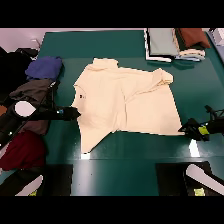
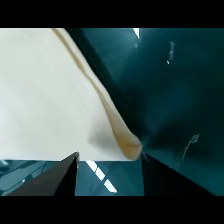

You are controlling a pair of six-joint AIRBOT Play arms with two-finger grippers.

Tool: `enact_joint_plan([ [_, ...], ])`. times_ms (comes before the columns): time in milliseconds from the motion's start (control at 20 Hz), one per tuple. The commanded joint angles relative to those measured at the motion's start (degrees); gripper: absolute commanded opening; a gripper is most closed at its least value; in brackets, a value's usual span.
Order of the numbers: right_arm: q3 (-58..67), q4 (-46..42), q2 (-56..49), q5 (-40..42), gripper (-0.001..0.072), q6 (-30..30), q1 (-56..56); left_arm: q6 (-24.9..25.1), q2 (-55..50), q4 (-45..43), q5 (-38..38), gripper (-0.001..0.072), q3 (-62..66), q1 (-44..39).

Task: Fold the shirts.

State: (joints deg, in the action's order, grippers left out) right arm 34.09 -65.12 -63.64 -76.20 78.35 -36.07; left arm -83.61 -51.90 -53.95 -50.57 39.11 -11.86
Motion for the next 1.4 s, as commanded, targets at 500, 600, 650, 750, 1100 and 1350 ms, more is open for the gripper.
enact_joint_plan([
  [500,18.47,4.44,16.17,10.05,0.0014,0.07,16.2,-0.87,5.42,-5.79,-5.57,0.0023,22.34,1.92],
  [600,30.21,4.52,19.61,10.01,0.0014,0.09,17.94,-0.87,7.1,-9.22,-7.61,0.0023,34.88,2.38],
  [650,35.76,4.5,20.74,9.99,0.0014,0.09,18.36,-0.85,7.89,-10.99,-8.0,0.0023,41.53,2.38],
  [750,47.04,3.65,22.05,9.05,0.0014,0.11,18.49,-0.87,8.61,-13.55,-8.98,0.0023,54.18,2.38],
  [1100,78.93,3.65,17.97,-4.44,0.0014,0.11,9.57,-1.55,8.81,-14.75,-8.94,0.0022,79.17,2.38],
  [1350,81.9,4.0,12.46,-6.86,0.0013,1.38,10.6,-5.4,5.99,-27.3,-13.53,0.0024,73.05,2.38],
])
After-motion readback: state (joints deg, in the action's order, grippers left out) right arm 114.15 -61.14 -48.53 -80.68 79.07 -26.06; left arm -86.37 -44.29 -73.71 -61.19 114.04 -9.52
